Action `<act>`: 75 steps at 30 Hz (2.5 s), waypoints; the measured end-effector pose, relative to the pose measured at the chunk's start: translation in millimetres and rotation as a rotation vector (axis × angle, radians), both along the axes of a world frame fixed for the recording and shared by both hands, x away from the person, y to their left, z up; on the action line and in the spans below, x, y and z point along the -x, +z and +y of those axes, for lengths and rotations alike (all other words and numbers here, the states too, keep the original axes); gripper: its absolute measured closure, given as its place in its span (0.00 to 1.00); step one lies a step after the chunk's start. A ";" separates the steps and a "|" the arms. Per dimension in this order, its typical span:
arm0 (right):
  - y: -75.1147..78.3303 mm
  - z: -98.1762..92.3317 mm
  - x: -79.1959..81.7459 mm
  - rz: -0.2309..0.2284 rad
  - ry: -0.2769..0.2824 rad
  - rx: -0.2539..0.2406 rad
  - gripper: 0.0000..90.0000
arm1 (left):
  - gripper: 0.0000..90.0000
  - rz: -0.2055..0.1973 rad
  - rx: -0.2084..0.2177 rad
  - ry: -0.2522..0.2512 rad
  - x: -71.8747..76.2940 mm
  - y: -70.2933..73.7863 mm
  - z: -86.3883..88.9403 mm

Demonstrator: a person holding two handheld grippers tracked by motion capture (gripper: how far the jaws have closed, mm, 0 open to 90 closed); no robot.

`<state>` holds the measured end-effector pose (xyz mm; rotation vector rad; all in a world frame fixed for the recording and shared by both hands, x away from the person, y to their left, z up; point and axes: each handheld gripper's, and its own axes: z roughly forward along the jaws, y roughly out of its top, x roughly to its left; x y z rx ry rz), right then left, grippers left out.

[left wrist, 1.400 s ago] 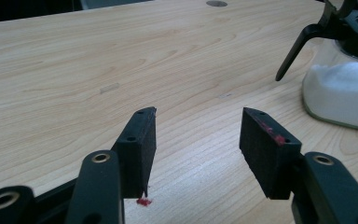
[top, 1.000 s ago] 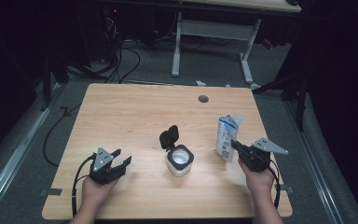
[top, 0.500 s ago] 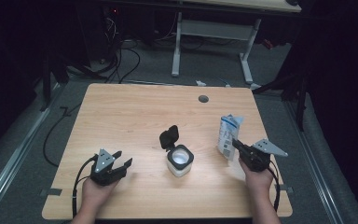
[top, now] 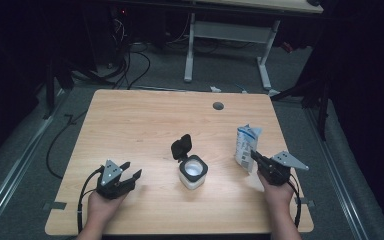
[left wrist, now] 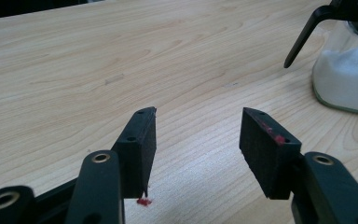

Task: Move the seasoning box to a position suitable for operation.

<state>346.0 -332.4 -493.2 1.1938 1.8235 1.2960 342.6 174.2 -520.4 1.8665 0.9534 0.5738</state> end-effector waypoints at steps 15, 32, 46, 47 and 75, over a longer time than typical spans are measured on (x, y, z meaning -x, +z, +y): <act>-3.6 2.2 11.3 0.004 -0.014 0.025 0.98 | 0.51 0.008 0.001 -0.008 0.2 -1.0 0.8; -2.5 8.2 12.2 0.003 -0.014 0.037 0.84 | 0.51 0.003 0.007 -0.010 0.8 -0.4 0.9; -2.8 10.8 9.2 0.013 -0.040 0.026 0.61 | 0.51 0.004 0.007 -0.012 1.0 -0.2 0.1; -2.6 10.6 9.0 0.013 -0.046 0.028 0.59 | 0.51 0.005 0.006 -0.013 1.0 -0.1 0.1; -9.5 33.6 54.6 0.041 -0.042 0.115 0.64 | 0.44 0.047 0.031 -0.037 -2.5 0.2 -15.0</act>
